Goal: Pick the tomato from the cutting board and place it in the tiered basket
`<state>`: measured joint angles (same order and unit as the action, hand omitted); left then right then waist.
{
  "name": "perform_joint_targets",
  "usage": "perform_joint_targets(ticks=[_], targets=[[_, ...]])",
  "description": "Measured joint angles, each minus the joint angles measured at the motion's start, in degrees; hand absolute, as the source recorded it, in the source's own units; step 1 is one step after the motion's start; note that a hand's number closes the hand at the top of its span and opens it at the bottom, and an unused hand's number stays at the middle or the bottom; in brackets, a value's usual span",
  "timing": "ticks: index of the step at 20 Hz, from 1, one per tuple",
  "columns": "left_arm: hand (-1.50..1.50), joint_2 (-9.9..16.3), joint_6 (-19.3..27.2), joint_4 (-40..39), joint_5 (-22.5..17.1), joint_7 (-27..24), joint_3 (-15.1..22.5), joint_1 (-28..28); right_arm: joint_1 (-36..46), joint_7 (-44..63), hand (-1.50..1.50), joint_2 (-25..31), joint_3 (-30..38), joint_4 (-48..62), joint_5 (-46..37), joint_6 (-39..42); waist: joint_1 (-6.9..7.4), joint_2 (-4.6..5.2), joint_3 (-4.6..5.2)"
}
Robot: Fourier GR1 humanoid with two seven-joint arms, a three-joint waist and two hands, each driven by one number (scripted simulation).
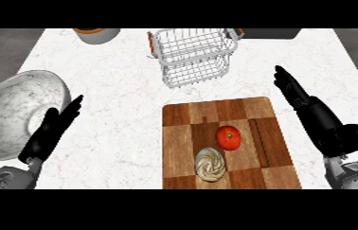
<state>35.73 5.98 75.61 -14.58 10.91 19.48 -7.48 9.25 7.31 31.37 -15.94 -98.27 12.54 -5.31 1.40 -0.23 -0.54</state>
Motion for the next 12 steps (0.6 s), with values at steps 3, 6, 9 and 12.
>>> perform_joint_targets(ticks=[3, 6, 9, 12], targets=[[0.0, -2.1, 2.8, 2.2, 0.4, -1.6, -1.3, -0.8, 0.9, -4.3, 1.5, -2.8, 3.7, 1.4, 5.1, 1.6, -0.5, 0.11, 0.2], [0.0, -5.7, 7.2, 5.4, 0.8, -5.0, -3.1, -3.3, 1.9, -8.8, 1.5, -6.9, 8.9, 1.3, 13.1, 3.0, -0.88, -0.01, 0.13], [0.0, -9.5, 10.4, 7.7, 1.1, -7.2, -3.0, -4.0, 1.0, -10.9, -1.5, -10.4, 13.7, 5.1, 17.1, 0.4, -1.51, -0.04, -0.22], [0.0, -12.2, 12.7, 9.4, 1.7, -9.0, -2.8, -4.8, -0.2, -10.8, -1.5, -15.0, 14.0, 7.6, 26.8, 7.1, -0.96, 0.32, -0.1]])
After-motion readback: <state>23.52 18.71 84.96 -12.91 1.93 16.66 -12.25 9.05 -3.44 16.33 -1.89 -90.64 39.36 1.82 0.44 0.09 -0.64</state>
